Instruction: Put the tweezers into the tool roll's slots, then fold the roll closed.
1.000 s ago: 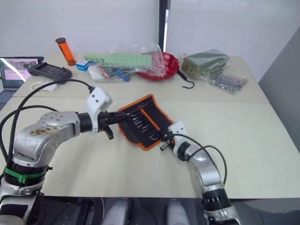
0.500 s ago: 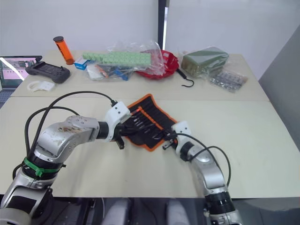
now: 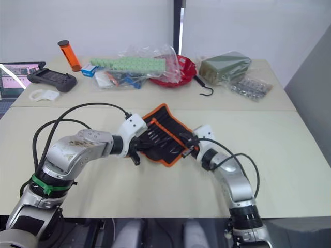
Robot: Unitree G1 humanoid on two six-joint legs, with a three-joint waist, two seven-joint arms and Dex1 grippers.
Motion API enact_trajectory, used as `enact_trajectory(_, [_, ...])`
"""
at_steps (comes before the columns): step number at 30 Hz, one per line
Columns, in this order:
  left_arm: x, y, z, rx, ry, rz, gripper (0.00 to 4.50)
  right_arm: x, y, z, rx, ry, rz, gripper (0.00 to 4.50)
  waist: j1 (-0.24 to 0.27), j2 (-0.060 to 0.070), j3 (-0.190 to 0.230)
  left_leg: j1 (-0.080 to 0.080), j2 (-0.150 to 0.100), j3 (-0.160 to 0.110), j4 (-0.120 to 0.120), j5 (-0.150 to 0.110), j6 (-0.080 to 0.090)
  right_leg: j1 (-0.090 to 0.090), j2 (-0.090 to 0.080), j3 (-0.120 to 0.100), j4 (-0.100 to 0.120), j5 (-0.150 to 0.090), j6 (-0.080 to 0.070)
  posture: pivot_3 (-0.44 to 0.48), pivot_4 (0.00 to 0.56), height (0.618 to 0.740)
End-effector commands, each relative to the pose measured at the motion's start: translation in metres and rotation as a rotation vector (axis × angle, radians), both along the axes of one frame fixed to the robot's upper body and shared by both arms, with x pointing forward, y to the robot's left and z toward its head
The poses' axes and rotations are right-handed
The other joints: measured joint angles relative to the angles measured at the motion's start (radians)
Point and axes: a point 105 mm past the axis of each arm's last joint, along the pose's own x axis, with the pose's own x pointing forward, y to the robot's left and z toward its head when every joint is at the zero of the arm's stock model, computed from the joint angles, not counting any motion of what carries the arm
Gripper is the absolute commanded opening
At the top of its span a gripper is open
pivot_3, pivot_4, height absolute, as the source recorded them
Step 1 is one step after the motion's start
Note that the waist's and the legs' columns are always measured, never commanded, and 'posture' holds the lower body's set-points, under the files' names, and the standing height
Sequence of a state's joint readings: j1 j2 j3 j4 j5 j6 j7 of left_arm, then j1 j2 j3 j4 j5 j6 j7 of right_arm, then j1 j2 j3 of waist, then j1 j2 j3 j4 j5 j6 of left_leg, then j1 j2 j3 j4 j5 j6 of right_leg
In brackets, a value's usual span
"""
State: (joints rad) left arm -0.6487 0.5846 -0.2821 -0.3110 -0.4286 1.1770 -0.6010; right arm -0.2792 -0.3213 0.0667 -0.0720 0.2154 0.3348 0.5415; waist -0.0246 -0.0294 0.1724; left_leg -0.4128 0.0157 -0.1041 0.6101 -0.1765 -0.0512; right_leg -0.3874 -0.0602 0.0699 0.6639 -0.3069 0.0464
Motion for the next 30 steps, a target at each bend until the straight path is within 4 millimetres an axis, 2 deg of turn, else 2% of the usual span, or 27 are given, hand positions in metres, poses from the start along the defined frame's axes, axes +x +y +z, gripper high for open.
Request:
enact_trajectory(1, [-0.003, -0.006, 0.007, -0.005, -0.036, -0.013, 0.04, 0.0, 0.0, -0.003, -0.034, -0.002, 0.046, 0.0, 0.0, 0.0, 0.0, 0.0, 0.0, 0.0, 0.0, 0.0, 0.0, 0.0, 0.0, 0.0, 0.0, 0.0, 0.0, 0.0, 0.15, 0.74])
enact_trajectory(9, [-0.01, -0.013, -0.003, -0.002, 0.014, 0.017, 0.04, 0.001, 0.002, -0.019, -0.068, 0.037, 0.104, 0.0, -0.014, 0.0, 0.0, 0.0, 0.0, 0.0, 0.0, 0.0, 0.0, 0.0, 0.0, 0.0, 0.001, 0.0, 0.0, 0.0, 0.15, 0.74])
enact_trajectory(14, [-0.012, -0.009, -0.008, 0.027, 0.019, 0.05, 0.04, 0.002, 0.002, -0.022, -0.073, 0.046, 0.108, 0.0, -0.016, 0.0, 0.0, 0.001, 0.0, 0.0, 0.0, 0.0, 0.0, 0.0, 0.0, 0.0, 0.002, 0.0, 0.0, 0.0, 0.15, 0.74])
enact_trajectory(17, [-0.01, -0.007, -0.011, 0.032, 0.016, 0.068, 0.04, 0.002, 0.003, -0.023, -0.073, 0.048, 0.11, 0.0, -0.016, 0.0, 0.0, 0.001, 0.0, 0.0, 0.001, 0.0, 0.0, 0.001, 0.0, 0.0, 0.002, 0.0, 0.0, 0.0, 0.15, 0.74])
enact_trajectory(22, [-0.008, -0.019, -0.014, -0.014, 0.018, 0.077, 0.04, 0.001, 0.008, -0.027, -0.075, 0.06, 0.122, 0.0, -0.016, 0.0, 0.0, 0.002, 0.0, 0.0, 0.002, 0.0, 0.0, 0.001, 0.0, 0.0, 0.002, 0.0, 0.0, 0.0, 0.15, 0.74])
enact_trajectory(30, [-0.001, -0.023, -0.026, 0.013, 0.002, 0.092, 0.04, -0.003, 0.01, -0.034, -0.094, 0.083, 0.13, 0.0, -0.019, 0.0, 0.0, 0.003, 0.0, 0.0, 0.002, 0.0, 0.0, 0.002, 0.0, 0.0, 0.004, 0.001, 0.0, 0.0, 0.15, 0.74])
